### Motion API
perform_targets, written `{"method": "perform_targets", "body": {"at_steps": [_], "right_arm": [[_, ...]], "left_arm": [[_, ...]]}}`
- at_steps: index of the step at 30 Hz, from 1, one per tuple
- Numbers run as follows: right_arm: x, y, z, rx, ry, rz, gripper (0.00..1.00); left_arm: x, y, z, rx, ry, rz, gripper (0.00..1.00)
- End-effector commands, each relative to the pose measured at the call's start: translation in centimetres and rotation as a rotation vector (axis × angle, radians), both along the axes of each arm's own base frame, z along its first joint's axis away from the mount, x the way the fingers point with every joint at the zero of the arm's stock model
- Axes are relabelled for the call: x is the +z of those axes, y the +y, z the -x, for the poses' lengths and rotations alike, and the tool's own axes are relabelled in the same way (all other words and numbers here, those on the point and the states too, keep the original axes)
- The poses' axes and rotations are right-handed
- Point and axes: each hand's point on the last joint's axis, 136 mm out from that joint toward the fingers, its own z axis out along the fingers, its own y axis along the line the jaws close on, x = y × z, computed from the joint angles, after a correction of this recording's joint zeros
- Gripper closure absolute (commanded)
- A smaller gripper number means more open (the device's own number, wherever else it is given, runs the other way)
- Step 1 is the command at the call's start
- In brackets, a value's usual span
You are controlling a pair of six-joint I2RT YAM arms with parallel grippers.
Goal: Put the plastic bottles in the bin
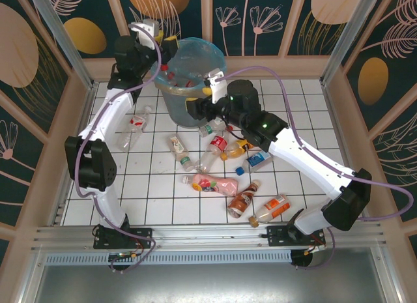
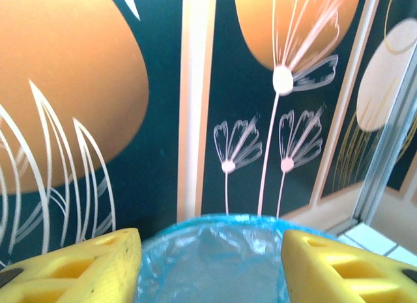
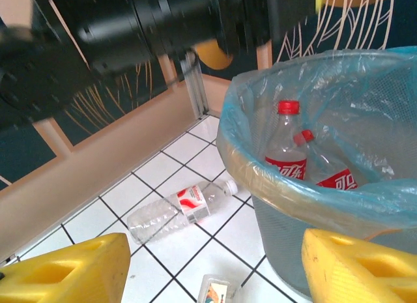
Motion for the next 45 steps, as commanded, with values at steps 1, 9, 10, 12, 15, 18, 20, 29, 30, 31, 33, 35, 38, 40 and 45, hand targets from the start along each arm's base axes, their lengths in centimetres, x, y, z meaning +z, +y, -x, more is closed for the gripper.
{"method": "perform_targets", "body": {"at_steps": [1,9,10,12,15,18,20,29,30,31,33,35,38,40,45], "right_arm": [[2.3,-0.5,1.5,0.02,-0.014,-0.04,0.29],[0.6,0.0,3.8,0.044,0.027,-0.017,0.29],[0.1,0.1,4.0,0.047,0.038,-0.014,0.29],[-0.8,0.2,4.5,0.055,0.059,-0.011,0.29],[-2.0,1.0,5.3,0.085,0.091,-0.015,0.3],[-2.6,2.3,6.2,0.131,0.108,-0.014,0.3],[-2.6,3.2,6.5,0.155,0.109,-0.008,0.29],[-1.9,4.7,7.7,0.21,0.097,-0.014,0.29],[-2.1,4.6,7.7,0.203,0.098,-0.011,0.29],[-2.3,4.4,7.6,0.196,0.098,-0.009,0.29],[-2.7,4.0,7.6,0.182,0.101,0.0,0.29],[-3.0,3.8,7.5,0.175,0.102,0.008,0.29],[-3.5,4.0,7.6,0.185,0.111,0.008,0.29],[-4.0,4.7,7.7,0.209,0.128,0.005,0.29],[-5.9,7.1,7.6,0.268,0.197,0.013,0.29]], "left_arm": [[8.7,1.6,4.2,0.047,-0.096,0.084,0.41],[8.3,4.7,10.4,0.155,0.047,0.11,0.4],[7.3,5.1,11.2,0.167,0.071,0.088,0.4],[4.8,6.1,12.3,0.221,0.138,0.044,0.4],[0.3,8.8,13.2,0.364,0.271,-0.063,0.39],[-4.8,12.8,13.1,0.591,0.425,-0.185,0.38],[-7.0,14.1,12.7,0.658,0.475,-0.25,0.36],[-14.3,17.6,5.0,0.675,0.686,-0.325,0.31],[-15.2,17.8,3.9,0.667,0.711,-0.344,0.32],[-16.0,17.7,3.1,0.649,0.737,-0.362,0.32],[-18.4,17.3,1.4,0.61,0.804,-0.412,0.33],[-20.4,17.2,0.1,0.591,0.851,-0.446,0.34],[-23.1,17.3,-1.7,0.568,0.89,-0.448,0.34],[-25.0,17.1,-2.7,0.545,0.917,-0.447,0.34],[-29.9,16.2,-3.8,0.473,0.985,-0.459,0.35]]}}
